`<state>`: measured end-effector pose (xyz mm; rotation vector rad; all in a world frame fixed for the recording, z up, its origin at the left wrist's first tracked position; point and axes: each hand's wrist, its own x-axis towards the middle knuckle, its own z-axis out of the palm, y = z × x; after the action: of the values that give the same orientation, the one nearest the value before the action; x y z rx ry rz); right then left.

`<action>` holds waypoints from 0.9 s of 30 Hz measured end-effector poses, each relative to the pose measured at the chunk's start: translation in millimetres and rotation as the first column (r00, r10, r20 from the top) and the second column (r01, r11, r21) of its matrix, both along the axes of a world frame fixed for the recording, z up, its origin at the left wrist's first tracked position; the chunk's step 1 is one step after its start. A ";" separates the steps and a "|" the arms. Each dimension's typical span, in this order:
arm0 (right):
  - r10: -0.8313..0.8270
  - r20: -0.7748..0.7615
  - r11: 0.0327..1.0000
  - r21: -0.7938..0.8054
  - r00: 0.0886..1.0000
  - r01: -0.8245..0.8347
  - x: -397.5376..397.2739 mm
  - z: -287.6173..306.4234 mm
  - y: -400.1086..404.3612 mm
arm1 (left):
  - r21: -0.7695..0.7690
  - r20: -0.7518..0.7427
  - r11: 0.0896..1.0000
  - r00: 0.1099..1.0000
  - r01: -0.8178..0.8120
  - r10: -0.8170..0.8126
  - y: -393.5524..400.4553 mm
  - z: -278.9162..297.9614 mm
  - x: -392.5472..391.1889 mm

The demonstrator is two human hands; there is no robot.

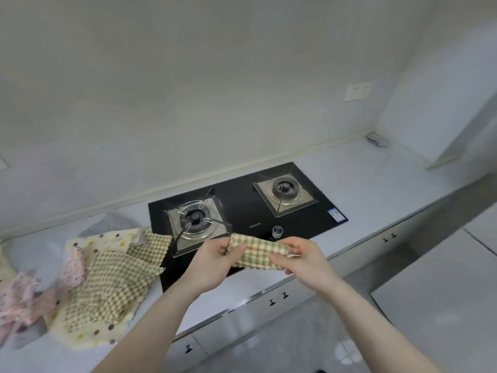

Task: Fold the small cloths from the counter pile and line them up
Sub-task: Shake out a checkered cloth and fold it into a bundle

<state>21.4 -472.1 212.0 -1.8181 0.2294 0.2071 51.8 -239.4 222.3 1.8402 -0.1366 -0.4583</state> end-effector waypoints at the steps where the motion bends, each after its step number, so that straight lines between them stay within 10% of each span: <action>1: -0.023 0.005 1.000 0.008 1.000 0.023 2.6 0.9 -17.4 | 0.024 0.018 0.999 1.000 0.023 -0.024 -17.6 4.5 7.3; 15: -0.128 -0.003 0.990 0.055 0.992 0.128 56.9 13.7 -313.4 | 0.220 0.134 0.974 0.991 -0.054 0.025 -311.3 27.2 77.7; 27: -0.176 -0.052 0.975 0.130 0.983 0.181 159.3 15.4 -416.2 | 0.356 0.222 0.930 0.975 -0.087 0.007 -420.0 28.8 194.4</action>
<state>180.7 -888.4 227.3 -1.6508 0.3964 0.1287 246.2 -659.4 251.1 2.2546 -0.1629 -0.2571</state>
